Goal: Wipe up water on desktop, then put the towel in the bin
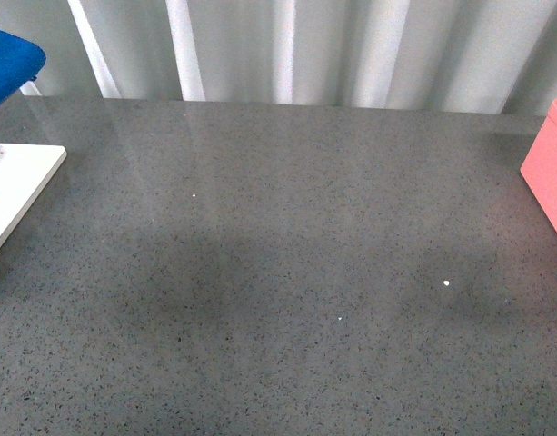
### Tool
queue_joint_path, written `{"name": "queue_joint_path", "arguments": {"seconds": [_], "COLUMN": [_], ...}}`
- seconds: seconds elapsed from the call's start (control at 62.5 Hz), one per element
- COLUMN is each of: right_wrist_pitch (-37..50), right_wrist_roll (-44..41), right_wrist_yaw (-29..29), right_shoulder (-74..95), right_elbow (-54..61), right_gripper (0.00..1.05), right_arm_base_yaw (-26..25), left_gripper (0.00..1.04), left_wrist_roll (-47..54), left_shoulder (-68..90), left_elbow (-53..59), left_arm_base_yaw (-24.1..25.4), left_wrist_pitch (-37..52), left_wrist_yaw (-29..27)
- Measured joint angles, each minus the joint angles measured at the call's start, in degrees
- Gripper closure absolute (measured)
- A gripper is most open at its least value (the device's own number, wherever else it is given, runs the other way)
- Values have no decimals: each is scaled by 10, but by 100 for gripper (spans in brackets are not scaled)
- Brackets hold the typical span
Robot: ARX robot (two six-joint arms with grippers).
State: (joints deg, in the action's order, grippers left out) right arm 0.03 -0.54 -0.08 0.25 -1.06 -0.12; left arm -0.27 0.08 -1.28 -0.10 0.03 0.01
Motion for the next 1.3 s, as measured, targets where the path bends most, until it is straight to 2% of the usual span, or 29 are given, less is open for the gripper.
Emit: {"name": "queue_joint_path", "arguments": {"seconds": [1.296], "right_wrist_pitch": [0], "right_wrist_roll": [0], "right_wrist_yaw": [0], "right_shoulder": [0], "right_elbow": [0], "right_gripper": [7], "right_arm_base_yaw": [0], "left_gripper": [7], "left_wrist_roll": [0], "left_shoulder": [0], "left_elbow": [0], "left_arm_base_yaw": [0], "left_wrist_pitch": [0], "left_wrist_yaw": [0]}}
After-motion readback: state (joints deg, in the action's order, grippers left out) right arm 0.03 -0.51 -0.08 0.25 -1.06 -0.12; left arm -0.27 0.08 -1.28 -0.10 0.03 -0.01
